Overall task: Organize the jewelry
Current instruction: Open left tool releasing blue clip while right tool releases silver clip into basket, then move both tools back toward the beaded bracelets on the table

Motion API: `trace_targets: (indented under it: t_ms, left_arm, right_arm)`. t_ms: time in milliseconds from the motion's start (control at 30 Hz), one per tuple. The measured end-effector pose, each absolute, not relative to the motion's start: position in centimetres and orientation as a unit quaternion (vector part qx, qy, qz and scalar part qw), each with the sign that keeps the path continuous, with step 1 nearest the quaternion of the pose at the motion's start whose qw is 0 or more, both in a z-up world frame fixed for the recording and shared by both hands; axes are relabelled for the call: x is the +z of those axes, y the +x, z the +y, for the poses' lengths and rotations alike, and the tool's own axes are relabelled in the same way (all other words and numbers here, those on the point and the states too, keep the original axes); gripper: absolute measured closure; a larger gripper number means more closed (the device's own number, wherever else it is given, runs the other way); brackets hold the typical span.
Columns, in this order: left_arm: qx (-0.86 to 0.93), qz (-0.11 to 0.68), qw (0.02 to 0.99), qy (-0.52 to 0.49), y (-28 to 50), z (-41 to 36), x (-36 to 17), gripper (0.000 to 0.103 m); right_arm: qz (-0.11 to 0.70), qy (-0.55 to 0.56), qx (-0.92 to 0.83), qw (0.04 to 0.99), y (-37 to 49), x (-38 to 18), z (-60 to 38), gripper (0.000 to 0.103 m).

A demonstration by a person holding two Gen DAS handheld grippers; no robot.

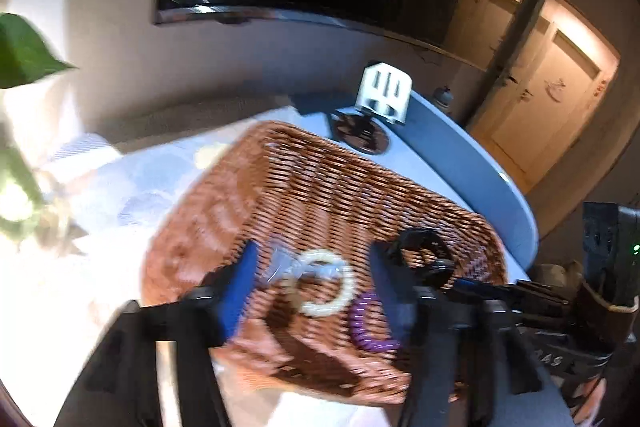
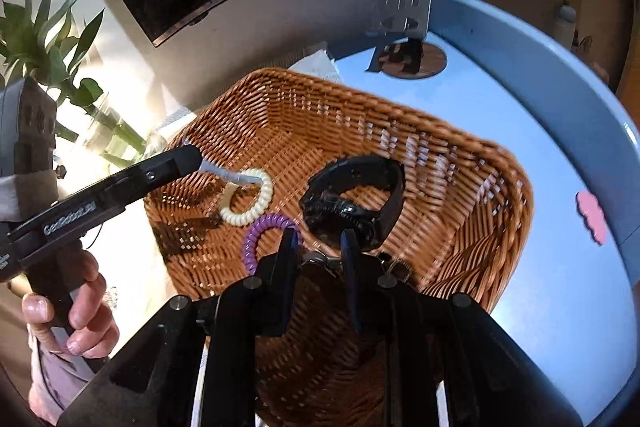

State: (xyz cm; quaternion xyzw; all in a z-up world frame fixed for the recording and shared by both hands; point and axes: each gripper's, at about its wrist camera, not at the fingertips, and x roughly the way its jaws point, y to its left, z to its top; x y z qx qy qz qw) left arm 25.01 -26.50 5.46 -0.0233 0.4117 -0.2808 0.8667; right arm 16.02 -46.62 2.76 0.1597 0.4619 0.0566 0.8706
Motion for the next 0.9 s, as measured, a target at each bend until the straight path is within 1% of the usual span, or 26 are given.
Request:
trace_targets:
  t_ms: [167, 267, 533, 567, 633, 667, 700, 900]
  left_arm:
    - [-0.287, 0.407, 0.866, -0.045, 24.0, -23.9, 6.3, 0.040]
    - [-0.282, 0.401, 0.869, -0.057, 23.0, -22.2, 7.2, 0.040]
    - [-0.294, 0.390, 0.868, -0.094, 17.9, -15.9, 9.2, 0.040]
    - [-0.291, 0.386, 0.870, -0.096, 17.0, -14.8, 9.5, 0.039]
    - [-0.280, 0.380, 0.875, -0.107, 15.2, -12.4, 10.1, 0.028]
    - [-0.272, 0.376, 0.878, -0.115, 14.4, -11.1, 10.3, 0.026]
    - [-0.265, 0.372, 0.881, -0.123, 13.5, -9.7, 10.6, 0.026]
    - [-0.203, 0.347, 0.907, -0.129, 8.9, -2.5, 11.1, 0.026]
  right_arm:
    - [0.436, 0.163, 0.062, 0.883, 14.8, 4.2, -46.5, 0.078]
    - [0.431, 0.153, 0.059, 0.888, 14.2, 5.1, -45.7, 0.071]
    - [0.409, 0.091, 0.113, 0.901, 11.1, 7.6, -39.9, 0.071]
    - [0.403, 0.085, 0.126, 0.903, 10.5, 7.8, -38.9, 0.070]
    - [0.394, 0.079, 0.154, 0.903, 9.5, 8.0, -36.6, 0.062]
    - [0.394, 0.078, 0.167, 0.900, 9.1, 7.8, -35.6, 0.052]
    - [0.396, 0.077, 0.184, 0.896, 8.7, 7.6, -34.2, 0.047]
    - [0.417, 0.064, 0.235, 0.876, 7.7, 4.6, -27.5, 0.046]
